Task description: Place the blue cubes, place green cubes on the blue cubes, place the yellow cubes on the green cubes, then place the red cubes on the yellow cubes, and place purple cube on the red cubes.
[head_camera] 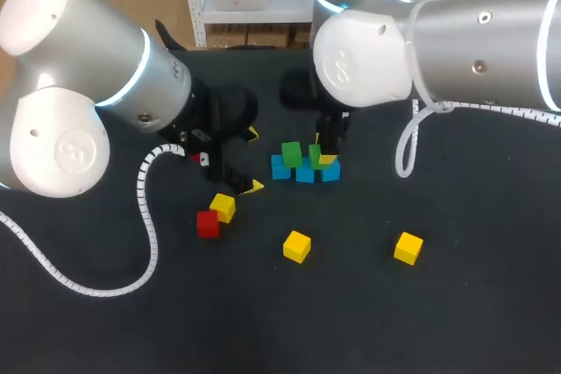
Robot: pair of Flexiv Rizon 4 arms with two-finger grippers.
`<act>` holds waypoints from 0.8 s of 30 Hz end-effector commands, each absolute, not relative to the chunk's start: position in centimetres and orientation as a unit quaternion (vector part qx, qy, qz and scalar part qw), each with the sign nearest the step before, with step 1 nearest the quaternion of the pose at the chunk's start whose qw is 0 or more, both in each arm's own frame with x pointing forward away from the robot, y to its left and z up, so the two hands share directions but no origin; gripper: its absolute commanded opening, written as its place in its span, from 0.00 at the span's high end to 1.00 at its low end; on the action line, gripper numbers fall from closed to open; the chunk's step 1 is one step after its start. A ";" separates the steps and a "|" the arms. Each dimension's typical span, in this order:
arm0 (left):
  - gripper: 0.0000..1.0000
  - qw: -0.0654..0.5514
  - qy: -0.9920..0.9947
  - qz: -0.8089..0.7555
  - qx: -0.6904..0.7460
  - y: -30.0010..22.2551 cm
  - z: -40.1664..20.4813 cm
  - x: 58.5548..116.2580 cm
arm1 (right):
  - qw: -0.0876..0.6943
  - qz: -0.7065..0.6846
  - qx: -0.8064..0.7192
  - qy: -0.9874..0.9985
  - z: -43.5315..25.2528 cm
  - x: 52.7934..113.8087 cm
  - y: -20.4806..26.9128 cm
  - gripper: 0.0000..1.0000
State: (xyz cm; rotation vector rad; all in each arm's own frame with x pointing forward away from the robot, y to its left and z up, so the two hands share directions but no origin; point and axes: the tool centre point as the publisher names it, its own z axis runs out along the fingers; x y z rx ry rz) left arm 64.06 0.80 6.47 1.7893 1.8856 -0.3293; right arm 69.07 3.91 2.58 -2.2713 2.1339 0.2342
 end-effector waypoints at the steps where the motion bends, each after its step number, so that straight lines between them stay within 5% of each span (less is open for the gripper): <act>1: 0.00 0.260 0.693 -0.124 0.661 1.0 6.4 64.1 | 0.008 0.077 -0.726 0.683 2.5 69.2 3.8 1.00; 24: 0.00 0.260 0.693 -0.124 0.661 1.0 6.4 64.1 | 0.006 0.077 -0.726 0.683 2.5 69.1 3.6 1.00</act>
